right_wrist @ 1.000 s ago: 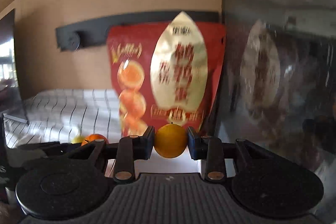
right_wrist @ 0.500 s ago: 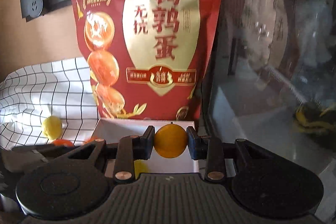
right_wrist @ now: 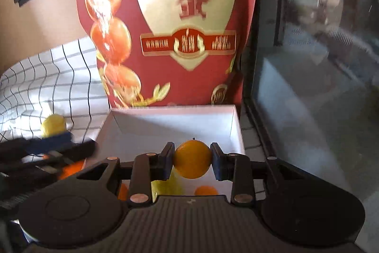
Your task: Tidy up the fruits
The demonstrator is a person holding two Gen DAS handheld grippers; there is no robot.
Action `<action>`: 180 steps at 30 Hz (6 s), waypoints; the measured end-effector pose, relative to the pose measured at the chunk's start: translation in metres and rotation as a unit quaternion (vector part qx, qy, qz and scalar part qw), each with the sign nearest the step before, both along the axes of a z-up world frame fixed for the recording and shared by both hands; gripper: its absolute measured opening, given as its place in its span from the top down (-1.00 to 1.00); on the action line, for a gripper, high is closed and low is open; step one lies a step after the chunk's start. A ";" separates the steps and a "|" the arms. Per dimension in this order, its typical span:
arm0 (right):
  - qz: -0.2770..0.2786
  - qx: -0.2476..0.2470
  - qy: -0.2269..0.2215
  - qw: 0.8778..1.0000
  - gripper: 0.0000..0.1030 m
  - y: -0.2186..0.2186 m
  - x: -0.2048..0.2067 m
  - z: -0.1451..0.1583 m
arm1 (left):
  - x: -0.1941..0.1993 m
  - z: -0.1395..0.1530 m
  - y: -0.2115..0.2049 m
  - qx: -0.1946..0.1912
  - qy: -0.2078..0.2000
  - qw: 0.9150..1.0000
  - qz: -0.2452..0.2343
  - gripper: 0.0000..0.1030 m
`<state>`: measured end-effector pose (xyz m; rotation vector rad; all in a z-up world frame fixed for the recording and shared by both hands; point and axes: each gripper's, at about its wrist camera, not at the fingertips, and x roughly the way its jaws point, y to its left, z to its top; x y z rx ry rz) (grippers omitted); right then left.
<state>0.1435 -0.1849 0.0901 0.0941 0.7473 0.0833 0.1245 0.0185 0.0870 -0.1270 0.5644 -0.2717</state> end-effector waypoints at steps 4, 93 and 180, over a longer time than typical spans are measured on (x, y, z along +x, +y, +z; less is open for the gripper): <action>0.003 0.012 0.022 1.000 0.37 0.004 0.006 -0.017 | -0.011 -0.007 0.025 -0.025 0.008 1.000 0.016 0.00; 0.228 -0.015 -0.031 0.973 -0.36 0.129 -0.081 0.029 | -0.070 -0.073 0.159 -0.190 -0.023 0.965 0.181 0.01; 0.194 -0.044 0.000 0.980 -1.00 0.016 -0.166 -0.083 | -0.163 -0.067 0.046 -0.057 0.004 0.998 -0.028 0.09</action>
